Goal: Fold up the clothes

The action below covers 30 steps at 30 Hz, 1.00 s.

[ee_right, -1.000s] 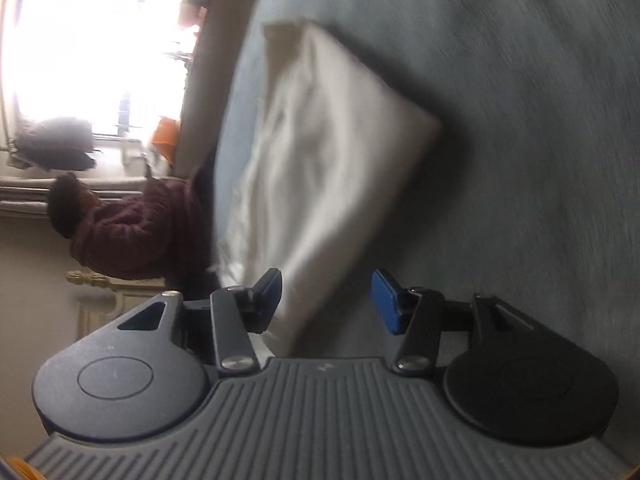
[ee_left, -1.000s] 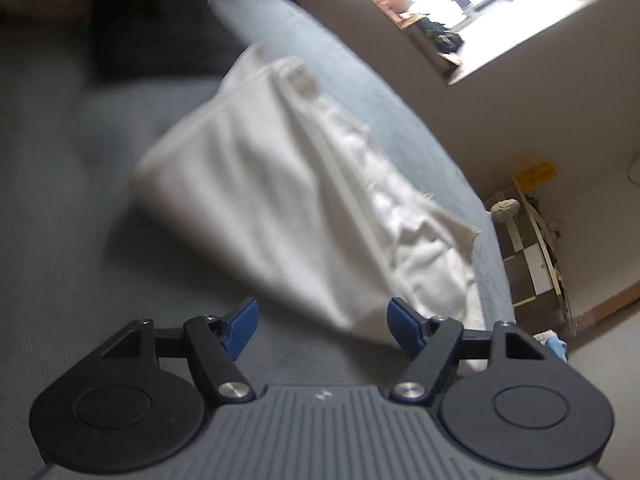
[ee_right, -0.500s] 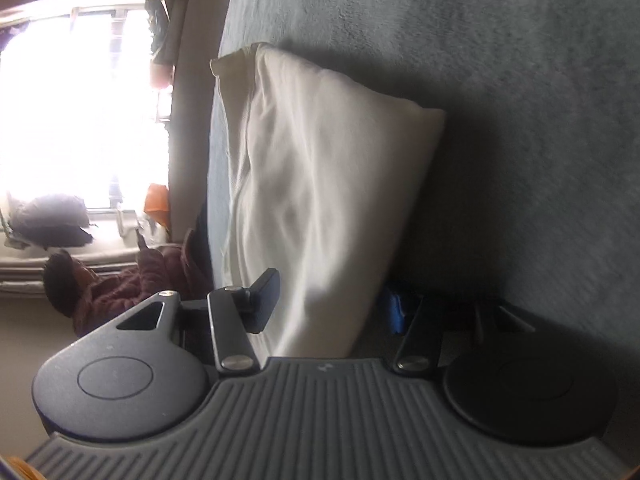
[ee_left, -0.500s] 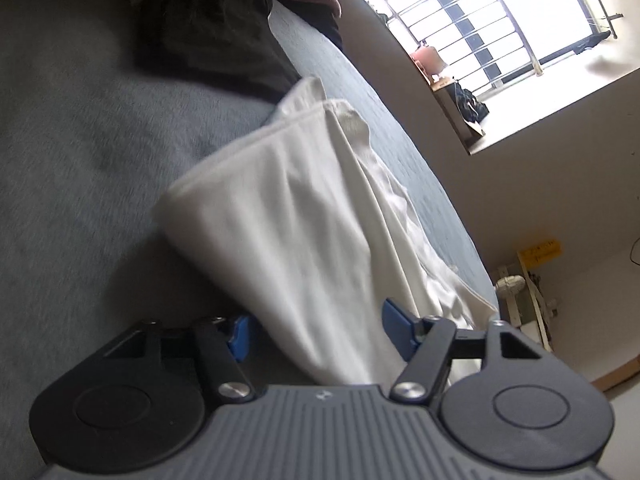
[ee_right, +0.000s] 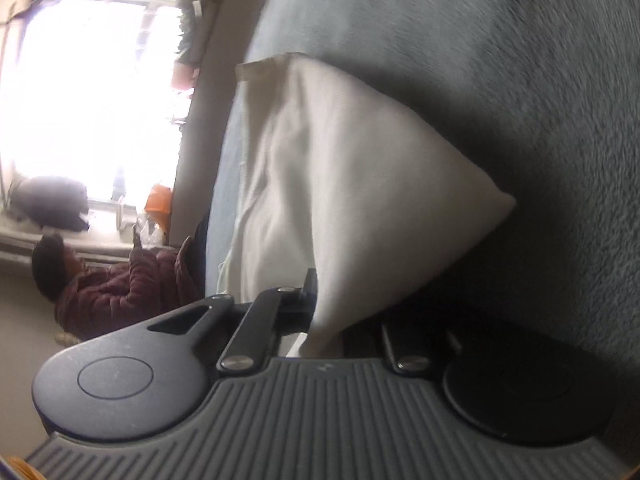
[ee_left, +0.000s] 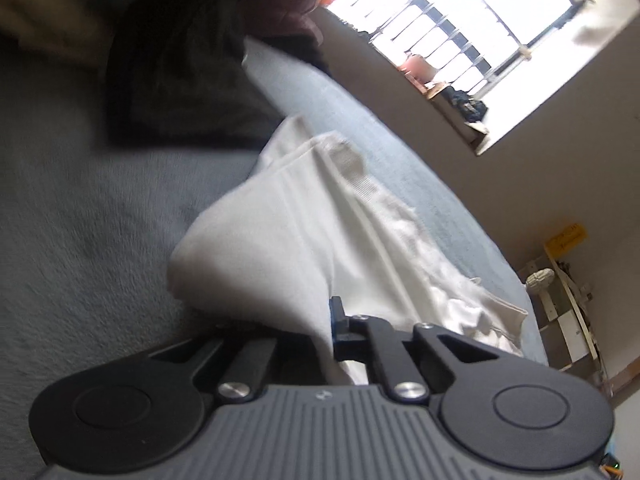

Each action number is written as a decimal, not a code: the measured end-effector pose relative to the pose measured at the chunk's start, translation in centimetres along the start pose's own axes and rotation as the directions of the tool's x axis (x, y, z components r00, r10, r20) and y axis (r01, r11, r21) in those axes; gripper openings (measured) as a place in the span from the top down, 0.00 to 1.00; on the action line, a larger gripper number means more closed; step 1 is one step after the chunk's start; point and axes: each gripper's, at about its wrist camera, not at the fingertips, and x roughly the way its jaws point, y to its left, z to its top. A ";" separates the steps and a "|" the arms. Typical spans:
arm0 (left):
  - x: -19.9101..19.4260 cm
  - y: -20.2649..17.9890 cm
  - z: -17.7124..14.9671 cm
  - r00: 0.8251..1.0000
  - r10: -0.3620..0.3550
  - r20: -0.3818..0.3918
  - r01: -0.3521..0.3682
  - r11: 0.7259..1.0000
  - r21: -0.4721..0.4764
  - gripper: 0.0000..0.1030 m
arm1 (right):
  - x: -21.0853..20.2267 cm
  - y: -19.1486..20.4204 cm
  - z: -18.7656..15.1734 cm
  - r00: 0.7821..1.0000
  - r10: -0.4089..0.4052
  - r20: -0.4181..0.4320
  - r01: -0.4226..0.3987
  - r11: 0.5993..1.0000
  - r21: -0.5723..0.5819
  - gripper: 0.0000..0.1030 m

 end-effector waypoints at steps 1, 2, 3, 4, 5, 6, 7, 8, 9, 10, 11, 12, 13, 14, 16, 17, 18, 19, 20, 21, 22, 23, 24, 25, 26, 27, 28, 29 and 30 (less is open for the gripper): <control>-0.4 -0.2 0.1 1.000 -0.002 0.006 0.002 1.000 0.010 0.96 | -0.5 0.2 -0.1 1.000 0.007 0.000 -0.007 1.000 -0.016 0.96; -1.1 -0.4 0.2 1.000 -0.013 0.011 0.013 1.000 0.016 0.96 | -1.1 0.4 -0.2 1.000 0.013 -0.001 -0.013 0.999 -0.032 0.96; -1.8 -0.7 0.3 1.000 -0.024 0.016 0.024 0.999 0.023 0.96 | -1.6 0.7 -0.3 1.000 0.020 -0.002 -0.020 0.999 -0.048 0.96; -2.6 -0.9 0.3 0.999 -0.033 0.019 0.033 0.999 0.030 0.96 | -2.2 0.9 -0.4 1.000 0.027 -0.002 -0.027 0.998 -0.064 0.96; -3.5 -1.2 0.2 0.999 -0.040 0.020 0.039 0.998 0.040 0.96 | -2.7 1.1 -0.5 0.999 0.033 -0.003 -0.034 0.996 -0.079 0.96; -4.4 -1.4 0.1 0.999 -0.046 0.020 0.045 0.998 0.049 0.96 | -3.2 1.3 -0.6 0.999 0.040 -0.004 -0.040 0.995 -0.095 0.96; -5.3 -1.6 -0.1 0.998 -0.053 0.020 0.052 0.997 0.059 0.96 | -3.8 1.6 -0.7 0.999 0.047 -0.005 -0.047 0.993 -0.111 0.96; -6.3 -1.7 -0.4 0.998 -0.058 0.016 0.057 0.996 0.070 0.96 | -4.3 1.8 -0.8 0.999 0.053 -0.006 -0.054 0.990 -0.127 0.96; -7.4 -1.7 -0.8 0.998 -0.062 0.009 0.061 0.995 0.079 0.96 | -4.9 2.0 -1.0 0.998 0.060 -0.008 -0.060 0.988 -0.143 0.96; -8.6 -1.5 -1.2 0.998 -0.066 0.001 0.066 0.994 0.087 0.96 | -5.4 2.2 -1.1 0.998 0.067 -0.009 -0.067 0.985 -0.158 0.96; -9.9 -1.2 -1.8 0.997 -0.072 -0.011 0.072 0.993 0.095 0.96 | -6.3 2.2 -1.4 0.998 0.063 -0.023 -0.066 0.983 -0.172 0.96; -11.2 -0.9 -2.5 0.997 -0.075 -0.025 0.077 0.992 0.105 0.96 | -7.5 1.8 -1.9 0.997 0.055 -0.047 -0.062 0.981 -0.186 0.96; -12.6 -0.6 -3.2 0.996 -0.075 -0.041 0.079 0.990 0.116 0.96 | -8.8 1.3 -2.5 0.996 0.046 -0.072 -0.059 0.978 -0.200 0.96; -14.0 -0.2 -3.9 0.996 -0.071 -0.060 0.078 0.989 0.128 0.96 | -9.9 1.0 -3.1 0.994 0.031 -0.100 -0.052 0.974 -0.220 0.96; -16.7 0.8 -5.7 0.993 -0.054 -0.107 0.071 0.985 0.155 0.96 | -12.0 0.1 -4.4 0.987 -0.001 -0.160 -0.041 0.965 -0.259 0.96; -17.9 1.3 -6.6 0.991 -0.043 -0.129 0.065 0.983 0.169 0.96 | -13.2 -0.4 -5.1 0.982 -0.020 -0.187 -0.034 0.959 -0.281 0.96; -18.9 1.7 -7.6 0.988 -0.030 -0.151 0.057 0.982 0.182 0.96 | -14.2 -0.9 -5.7 0.976 -0.038 -0.213 -0.031 0.950 -0.310 0.96; -19.8 2.2 -8.6 0.984 -0.017 -0.176 0.050 0.981 0.188 0.96 | -15.0 -1.4 -6.4 0.970 -0.056 -0.238 -0.029 0.940 -0.341 0.96; -20.2 2.8 -9.4 0.979 -0.005 -0.205 0.044 0.982 0.186 0.95 | -15.8 -1.8 -7.0 0.964 -0.078 -0.254 -0.024 0.927 -0.373 0.95; -20.4 3.5 -10.2 0.972 0.011 -0.235 0.032 0.983 0.179 0.93 | -16.6 -2.2 -7.6 0.959 -0.101 -0.265 -0.016 0.914 -0.406 0.94; -20.2 4.1 -10.7 0.965 0.038 -0.261 0.008 0.985 0.172 0.88 | -17.0 -2.5 -7.9 0.954 -0.136 -0.269 0.002 0.896 -0.445 0.93; -20.1 4.6 -11.1 0.958 0.066 -0.279 -0.017 0.984 0.175 0.86 | -17.2 -2.8 -8.0 0.948 -0.168 -0.270 0.025 0.886 -0.462 0.89; -20.0 5.0 -11.5 0.952 0.090 -0.293 -0.038 0.983 0.178 0.84 | -17.2 -3.0 -8.0 0.943 -0.196 -0.271 0.048 0.881 -0.470 0.88; -20.4 5.4 -11.6 0.949 0.101 -0.297 -0.048 0.982 0.181 0.77 | -17.2 -3.3 -8.0 0.936 -0.224 -0.271 0.071 0.875 -0.479 0.85; -21.0 5.5 -11.5 0.950 0.103 -0.295 -0.050 0.982 0.184 0.72 | -17.5 -3.4 -7.8 0.931 -0.238 -0.278 0.080 0.874 -0.479 0.83; -21.7 5.7 -11.4 0.951 0.106 -0.292 -0.052 0.981 0.188 0.72 | -18.3 -3.6 -7.7 0.926 -0.248 -0.283 0.081 0.865 -0.494 0.82; -22.4 5.8 -11.3 0.952 0.110 -0.287 -0.054 0.979 0.197 0.71 | -19.3 -3.7 -7.7 0.923 -0.260 -0.285 0.081 0.852 -0.517 0.80; -23.3 5.7 -11.0 0.953 0.118 -0.278 -0.057 0.974 0.217 0.70 | -20.3 -3.5 -7.7 0.918 -0.281 -0.281 0.086 0.830 -0.551 0.78; -24.2 5.7 -10.7 0.955 0.128 -0.268 -0.064 0.970 0.235 0.69 | -21.4 -3.1 -7.8 0.912 -0.305 -0.273 0.092 0.803 -0.589 0.78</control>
